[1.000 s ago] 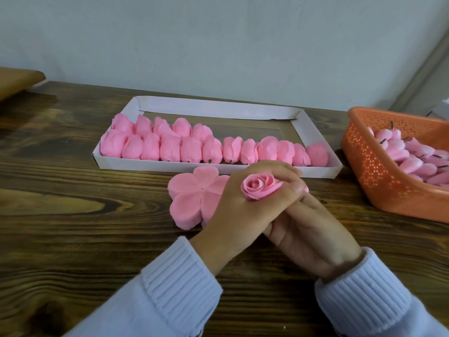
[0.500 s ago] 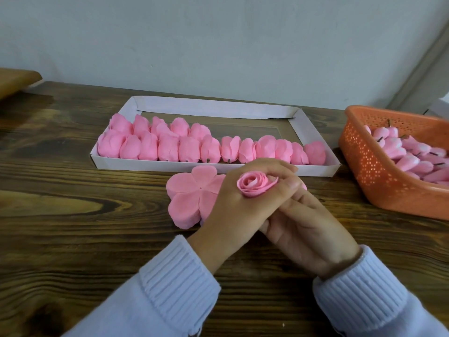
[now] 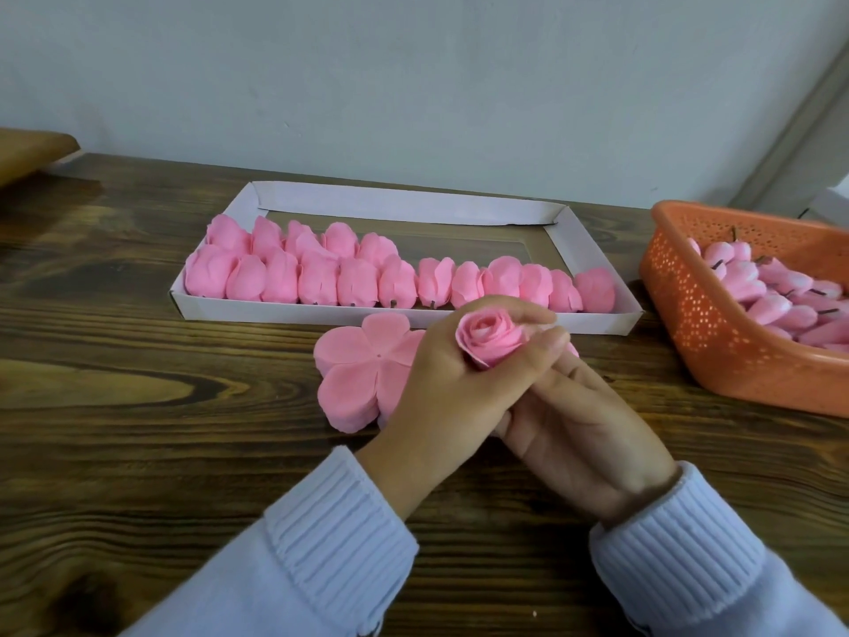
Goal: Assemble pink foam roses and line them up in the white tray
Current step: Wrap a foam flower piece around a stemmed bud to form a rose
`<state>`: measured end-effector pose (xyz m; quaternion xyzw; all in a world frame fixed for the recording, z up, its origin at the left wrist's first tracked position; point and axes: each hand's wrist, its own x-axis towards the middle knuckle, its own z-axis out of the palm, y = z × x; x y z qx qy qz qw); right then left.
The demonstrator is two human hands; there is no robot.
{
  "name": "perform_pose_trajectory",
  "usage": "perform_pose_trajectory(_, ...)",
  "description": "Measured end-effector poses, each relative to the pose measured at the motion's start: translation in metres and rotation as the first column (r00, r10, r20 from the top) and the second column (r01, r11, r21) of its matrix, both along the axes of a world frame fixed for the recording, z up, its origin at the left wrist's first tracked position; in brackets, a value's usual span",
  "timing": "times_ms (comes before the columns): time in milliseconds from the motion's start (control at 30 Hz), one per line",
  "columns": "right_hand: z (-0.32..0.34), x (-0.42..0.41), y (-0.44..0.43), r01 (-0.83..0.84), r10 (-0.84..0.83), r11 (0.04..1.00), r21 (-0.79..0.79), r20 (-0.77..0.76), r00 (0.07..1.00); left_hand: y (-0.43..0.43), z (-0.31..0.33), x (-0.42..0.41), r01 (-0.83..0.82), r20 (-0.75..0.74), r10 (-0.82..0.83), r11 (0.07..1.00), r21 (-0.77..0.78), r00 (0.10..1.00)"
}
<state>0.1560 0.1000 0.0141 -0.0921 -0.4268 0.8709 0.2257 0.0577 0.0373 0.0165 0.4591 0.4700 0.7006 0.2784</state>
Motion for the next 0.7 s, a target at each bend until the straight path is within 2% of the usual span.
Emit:
perform_pose_trajectory(133, -0.001, 0.000, 0.002, 0.068, -0.070, 0.997, -0.024, -0.106, 0.992, 0.004, -0.003, 0.001, 0.009, 0.046, -0.006, 0.998, -0.070, 0.999)
perform_pose_trajectory(267, -0.001, 0.001, 0.001, 0.281, -0.275, 0.956, 0.082, -0.075, 0.959, 0.005, -0.004, 0.001, 0.012, 0.015, -0.010, 0.992, -0.124, 1.000)
perform_pose_trajectory(333, -0.004, 0.001, 0.001, 0.412, -0.415, 0.881, 0.233, -0.036, 0.909, 0.006, -0.005, 0.000, -0.024, -0.005, 0.024, 0.992, -0.123, 1.000)
perform_pose_trajectory(400, -0.008, 0.001, 0.001, 0.509, -0.557, 0.744, 0.432, -0.018, 0.830, 0.007, -0.006, 0.000, -0.041, 0.000, 0.041, 0.990, -0.138, 0.999)
perform_pose_trajectory(500, -0.010, 0.001, 0.001, 0.558, -0.668, 0.520, 0.646, -0.099, 0.738, 0.009, -0.009, 0.004, -0.052, -0.009, 0.051, 0.983, -0.179, 0.999)
perform_pose_trajectory(567, -0.010, 0.002, 0.001, 0.541, -0.687, 0.423, 0.727, -0.131, 0.714, 0.009, -0.010, 0.007, -0.084, -0.037, 0.079, 0.980, -0.182, 0.996)
perform_pose_trajectory(633, -0.011, 0.001, 0.001, 0.494, -0.680, 0.400, 0.772, -0.111, 0.725, 0.010, -0.010, 0.007, -0.143, -0.081, 0.130, 0.973, -0.183, 0.988)
perform_pose_trajectory(700, -0.012, -0.001, 0.000, 0.477, -0.663, 0.449, 0.755, -0.077, 0.745, 0.013, -0.009, 0.002, -0.203, -0.081, 0.190, 0.961, -0.190, 0.978)
